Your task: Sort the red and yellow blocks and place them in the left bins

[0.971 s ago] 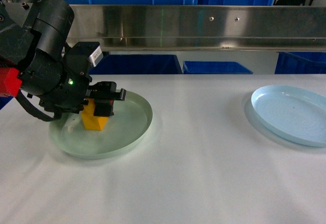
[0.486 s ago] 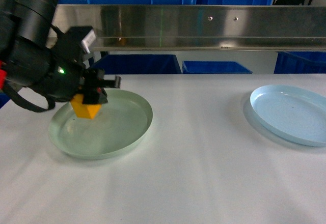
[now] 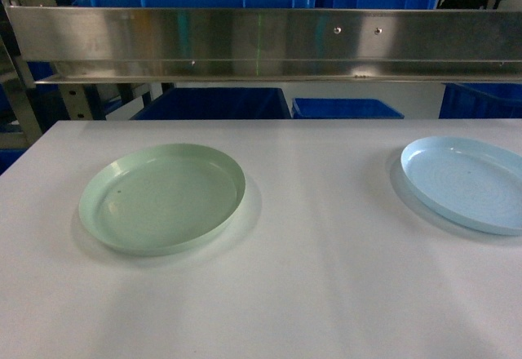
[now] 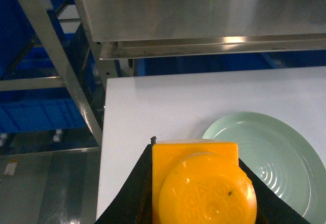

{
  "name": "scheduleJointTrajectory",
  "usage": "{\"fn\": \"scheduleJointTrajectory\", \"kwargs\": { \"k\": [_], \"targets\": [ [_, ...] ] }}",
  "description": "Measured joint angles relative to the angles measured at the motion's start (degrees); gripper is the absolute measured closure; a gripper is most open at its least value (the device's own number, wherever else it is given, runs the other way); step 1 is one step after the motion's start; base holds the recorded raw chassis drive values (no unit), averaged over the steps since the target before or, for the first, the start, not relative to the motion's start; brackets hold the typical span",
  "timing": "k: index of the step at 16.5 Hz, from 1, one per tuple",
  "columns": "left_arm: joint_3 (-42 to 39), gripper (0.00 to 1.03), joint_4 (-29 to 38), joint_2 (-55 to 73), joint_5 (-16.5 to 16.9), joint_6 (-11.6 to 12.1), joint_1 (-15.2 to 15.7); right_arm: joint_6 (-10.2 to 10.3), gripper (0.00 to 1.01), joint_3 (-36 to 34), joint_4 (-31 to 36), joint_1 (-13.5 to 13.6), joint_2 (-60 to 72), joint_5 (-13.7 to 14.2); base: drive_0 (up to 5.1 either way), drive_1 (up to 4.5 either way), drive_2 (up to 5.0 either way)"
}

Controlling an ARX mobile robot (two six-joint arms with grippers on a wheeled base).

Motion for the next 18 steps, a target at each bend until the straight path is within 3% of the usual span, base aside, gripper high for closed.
{"fn": "scheduleJointTrajectory", "kwargs": {
  "k": [5,8,13,18],
  "targets": [
    [-0.04,0.76,1.38,-1.55,-1.31,0.04,2.54,0.0,0.73,0.0,0.0,0.0,0.0,0.0,0.0,0.0,0.0],
    [-0.87,0.76,5.38,-1.4,-0.02,1.2,2.54,0.0,0.73,0.0,0.0,0.0,0.0,0.0,0.0,0.0,0.0],
    [-0.98,0.76,5.27,-1.36,-0.02,1.55,2.54,0.0,0.73,0.0,0.0,0.0,0.0,0.0,0.0,0.0,0.0],
    [-1.05,0.76,5.22,-1.14,0.37,1.55,2.23,0.0,0.73,0.0,0.02,-0.07,-0.26,0.02,-4.8,2.15,2.8]
  ]
}}
